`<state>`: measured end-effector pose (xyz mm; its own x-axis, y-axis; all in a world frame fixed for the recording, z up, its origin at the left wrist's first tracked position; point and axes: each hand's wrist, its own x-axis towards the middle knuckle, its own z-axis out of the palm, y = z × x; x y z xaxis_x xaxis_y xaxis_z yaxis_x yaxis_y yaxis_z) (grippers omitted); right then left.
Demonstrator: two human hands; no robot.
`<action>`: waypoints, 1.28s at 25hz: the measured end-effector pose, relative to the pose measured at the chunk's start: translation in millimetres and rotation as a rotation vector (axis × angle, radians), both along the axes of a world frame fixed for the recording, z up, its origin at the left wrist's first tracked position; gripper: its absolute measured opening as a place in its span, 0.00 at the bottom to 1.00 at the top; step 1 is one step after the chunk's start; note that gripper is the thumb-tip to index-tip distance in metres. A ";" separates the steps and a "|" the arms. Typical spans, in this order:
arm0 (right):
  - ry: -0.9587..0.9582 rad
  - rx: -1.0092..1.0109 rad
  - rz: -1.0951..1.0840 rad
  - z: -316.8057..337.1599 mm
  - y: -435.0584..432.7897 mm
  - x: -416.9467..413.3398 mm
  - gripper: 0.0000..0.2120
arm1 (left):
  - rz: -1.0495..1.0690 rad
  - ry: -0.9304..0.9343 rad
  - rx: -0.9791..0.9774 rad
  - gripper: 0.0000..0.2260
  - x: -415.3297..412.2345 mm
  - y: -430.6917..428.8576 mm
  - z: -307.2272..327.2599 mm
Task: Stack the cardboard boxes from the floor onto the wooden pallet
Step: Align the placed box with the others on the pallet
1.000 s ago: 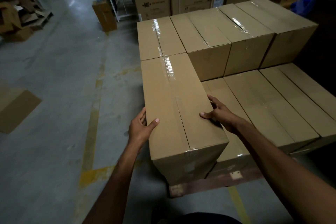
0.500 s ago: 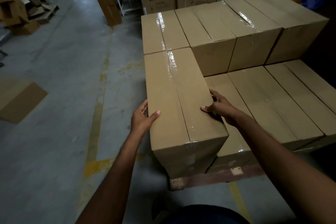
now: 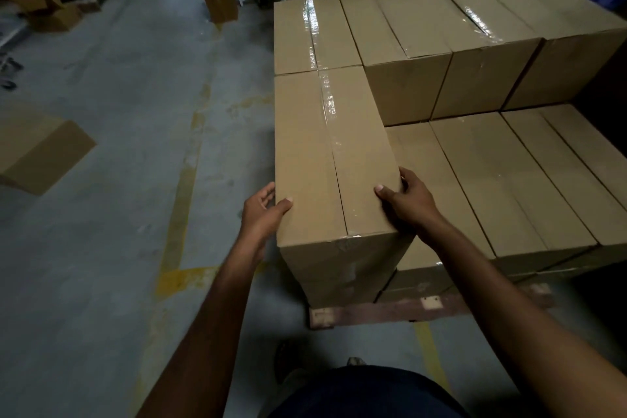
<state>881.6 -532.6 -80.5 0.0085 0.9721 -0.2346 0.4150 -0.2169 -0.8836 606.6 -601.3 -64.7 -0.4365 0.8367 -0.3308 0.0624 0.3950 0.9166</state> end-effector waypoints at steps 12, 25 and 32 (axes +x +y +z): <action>-0.153 0.057 -0.018 -6.2 -0.6 0.8 0.34 | -0.024 -0.031 0.055 0.31 13.9 -9.9 1.4; -0.388 0.370 -0.047 23.8 -109.7 -77.1 0.23 | -0.058 -0.087 0.187 0.21 -34.5 -73.1 14.9; 0.055 0.169 -0.018 34.5 -212.6 -180.4 0.14 | 0.023 -0.057 0.306 0.19 -128.7 -191.7 10.9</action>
<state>701.2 -745.1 -45.9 0.0174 0.9975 -0.0683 0.3627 -0.0700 -0.9293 477.9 -792.9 -53.8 -0.4443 0.8914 -0.0898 0.0020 0.1012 0.9949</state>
